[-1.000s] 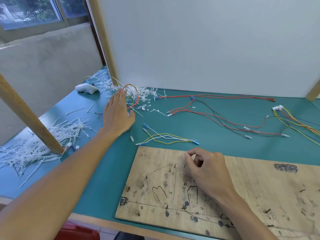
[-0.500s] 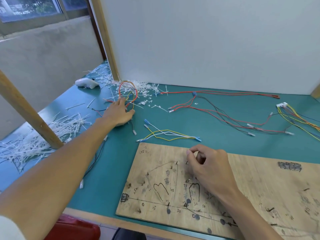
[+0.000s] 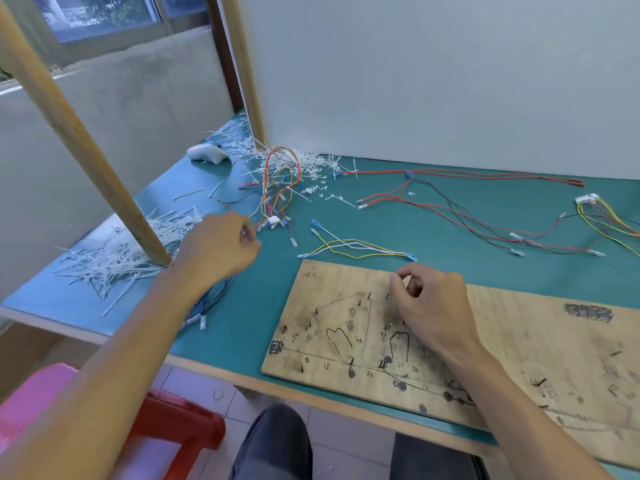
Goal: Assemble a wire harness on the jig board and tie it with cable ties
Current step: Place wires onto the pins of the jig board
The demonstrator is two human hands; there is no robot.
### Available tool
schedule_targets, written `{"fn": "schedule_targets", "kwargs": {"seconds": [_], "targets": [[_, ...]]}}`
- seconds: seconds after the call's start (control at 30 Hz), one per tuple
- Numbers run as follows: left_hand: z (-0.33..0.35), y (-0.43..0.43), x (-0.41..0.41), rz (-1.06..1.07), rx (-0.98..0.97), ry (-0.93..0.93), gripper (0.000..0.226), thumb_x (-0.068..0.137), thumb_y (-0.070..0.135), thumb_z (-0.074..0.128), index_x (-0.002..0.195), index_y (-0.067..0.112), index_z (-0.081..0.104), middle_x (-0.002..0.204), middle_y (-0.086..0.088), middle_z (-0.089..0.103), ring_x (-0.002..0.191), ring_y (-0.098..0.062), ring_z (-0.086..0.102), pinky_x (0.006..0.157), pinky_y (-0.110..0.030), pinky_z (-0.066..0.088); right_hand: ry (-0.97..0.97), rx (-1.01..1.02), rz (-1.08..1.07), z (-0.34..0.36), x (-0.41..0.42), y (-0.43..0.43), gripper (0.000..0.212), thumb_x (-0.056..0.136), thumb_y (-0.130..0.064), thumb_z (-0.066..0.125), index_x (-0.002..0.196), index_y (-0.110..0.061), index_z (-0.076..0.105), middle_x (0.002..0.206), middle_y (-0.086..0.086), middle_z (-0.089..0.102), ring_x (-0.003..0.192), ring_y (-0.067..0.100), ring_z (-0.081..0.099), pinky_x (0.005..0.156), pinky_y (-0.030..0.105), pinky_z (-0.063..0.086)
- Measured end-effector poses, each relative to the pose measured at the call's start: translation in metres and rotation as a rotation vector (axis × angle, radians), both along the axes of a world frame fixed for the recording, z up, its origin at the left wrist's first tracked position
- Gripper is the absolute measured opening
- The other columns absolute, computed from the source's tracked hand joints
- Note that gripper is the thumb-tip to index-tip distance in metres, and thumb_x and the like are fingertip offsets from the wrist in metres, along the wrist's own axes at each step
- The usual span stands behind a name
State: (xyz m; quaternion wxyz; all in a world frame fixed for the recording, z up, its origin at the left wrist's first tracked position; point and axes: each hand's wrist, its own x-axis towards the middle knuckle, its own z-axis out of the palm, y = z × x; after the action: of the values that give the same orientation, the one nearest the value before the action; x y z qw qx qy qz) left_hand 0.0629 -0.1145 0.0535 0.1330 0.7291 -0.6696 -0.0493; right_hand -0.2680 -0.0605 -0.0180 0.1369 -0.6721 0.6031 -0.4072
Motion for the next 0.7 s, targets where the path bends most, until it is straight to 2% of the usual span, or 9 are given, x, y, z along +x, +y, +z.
{"fn": "schedule_targets", "kwargs": {"seconds": [0.1,0.23,0.33,0.43,0.53,0.7], "targets": [[-0.024,0.035,0.007,0.079,0.061,-0.025,0.005,0.085,0.029,0.068,0.088,0.03,0.065,0.089,0.006,0.072,0.093,-0.026,0.069,0.084,-0.039,0.058,0.003,0.012,-0.002,0.002,0.0,0.001,0.021,0.095,-0.026,0.07,0.075,-0.026,0.07,0.049,-0.013,0.059,0.048,0.013,0.056,0.057,0.031,0.051],[-0.049,0.056,0.004,0.13,-0.04,0.069,0.012,0.089,0.025,0.069,0.1,0.027,0.064,0.085,0.007,0.068,0.09,-0.025,0.065,0.075,-0.036,0.056,0.022,0.004,0.005,0.005,0.001,0.006,0.019,0.095,-0.025,0.07,0.076,-0.027,0.071,0.047,-0.012,0.057,0.045,0.011,0.054,0.055,0.031,0.051],[-0.052,0.055,0.002,0.176,-0.079,0.053,0.016,0.092,0.03,0.068,0.105,0.021,0.064,0.095,-0.001,0.068,0.093,-0.03,0.064,0.075,-0.039,0.054,0.042,0.014,-0.001,0.007,0.002,0.008,0.019,0.095,-0.024,0.069,0.076,-0.025,0.072,0.048,-0.01,0.058,0.044,0.009,0.053,0.055,0.032,0.051],[-0.054,0.051,0.002,0.204,-0.058,0.044,0.014,0.095,0.027,0.063,0.102,0.014,0.063,0.099,-0.01,0.069,0.097,-0.037,0.064,0.078,-0.042,0.055,0.054,0.025,-0.005,0.009,0.003,0.009,0.019,0.095,-0.023,0.069,0.076,-0.023,0.073,0.049,-0.01,0.058,0.045,0.01,0.053,0.055,0.032,0.051],[-0.053,0.048,0.005,0.233,-0.047,0.007,0.019,0.098,0.027,0.06,0.104,0.009,0.059,0.097,-0.016,0.066,0.097,-0.043,0.063,0.073,-0.042,0.05,0.062,0.029,-0.01,0.011,0.004,0.009,0.019,0.095,-0.023,0.068,0.076,-0.023,0.072,0.048,-0.01,0.057,0.044,0.009,0.052,0.054,0.031,0.05],[-0.049,0.043,0.0,0.213,0.05,-0.102,0.014,0.099,0.015,0.057,0.088,0.01,0.049,0.101,-0.023,0.064,0.095,-0.046,0.064,0.067,-0.04,0.044,0.086,0.036,-0.02,0.01,0.004,0.009,0.019,0.095,-0.024,0.068,0.077,-0.022,0.073,0.049,-0.009,0.057,0.044,0.011,0.051,0.054,0.033,0.05]]}}
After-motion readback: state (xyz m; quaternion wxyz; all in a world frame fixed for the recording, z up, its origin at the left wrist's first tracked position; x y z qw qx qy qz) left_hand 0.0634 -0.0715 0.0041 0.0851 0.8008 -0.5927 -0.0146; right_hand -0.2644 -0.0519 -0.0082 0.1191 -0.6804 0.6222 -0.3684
